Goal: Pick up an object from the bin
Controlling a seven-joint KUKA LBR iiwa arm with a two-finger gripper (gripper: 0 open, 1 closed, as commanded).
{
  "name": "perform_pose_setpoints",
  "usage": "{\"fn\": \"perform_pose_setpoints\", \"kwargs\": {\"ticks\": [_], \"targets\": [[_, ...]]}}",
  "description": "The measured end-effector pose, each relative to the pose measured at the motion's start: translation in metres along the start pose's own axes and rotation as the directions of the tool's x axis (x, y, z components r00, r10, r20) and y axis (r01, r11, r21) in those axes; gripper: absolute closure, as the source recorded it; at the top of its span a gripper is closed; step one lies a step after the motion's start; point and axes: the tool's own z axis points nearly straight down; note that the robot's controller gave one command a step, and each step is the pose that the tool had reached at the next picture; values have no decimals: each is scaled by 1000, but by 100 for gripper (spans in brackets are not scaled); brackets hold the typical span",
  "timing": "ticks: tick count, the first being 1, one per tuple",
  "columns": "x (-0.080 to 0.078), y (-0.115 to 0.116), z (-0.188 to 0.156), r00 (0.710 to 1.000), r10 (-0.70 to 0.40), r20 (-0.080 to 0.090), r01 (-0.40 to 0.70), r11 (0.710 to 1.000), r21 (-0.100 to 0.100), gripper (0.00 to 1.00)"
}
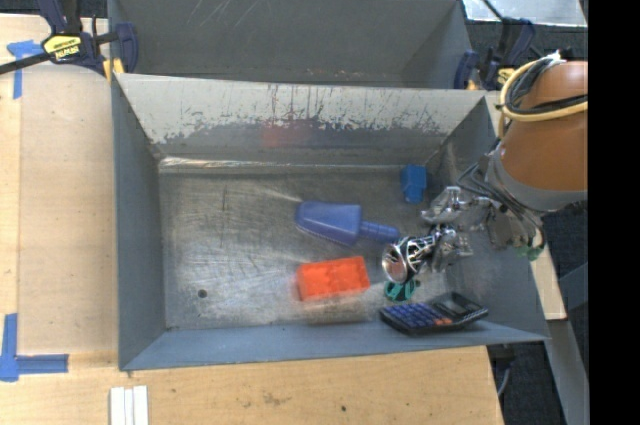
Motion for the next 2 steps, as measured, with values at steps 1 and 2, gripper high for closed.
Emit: {"fn": "perform_pose_setpoints", "kwargs": {"ticks": [1,2], "targets": [[0,0,0,1000,0,0,0,1000,0,100],[-5,0,-44,1000,20,-4,-20,1000,-1,100]]}}
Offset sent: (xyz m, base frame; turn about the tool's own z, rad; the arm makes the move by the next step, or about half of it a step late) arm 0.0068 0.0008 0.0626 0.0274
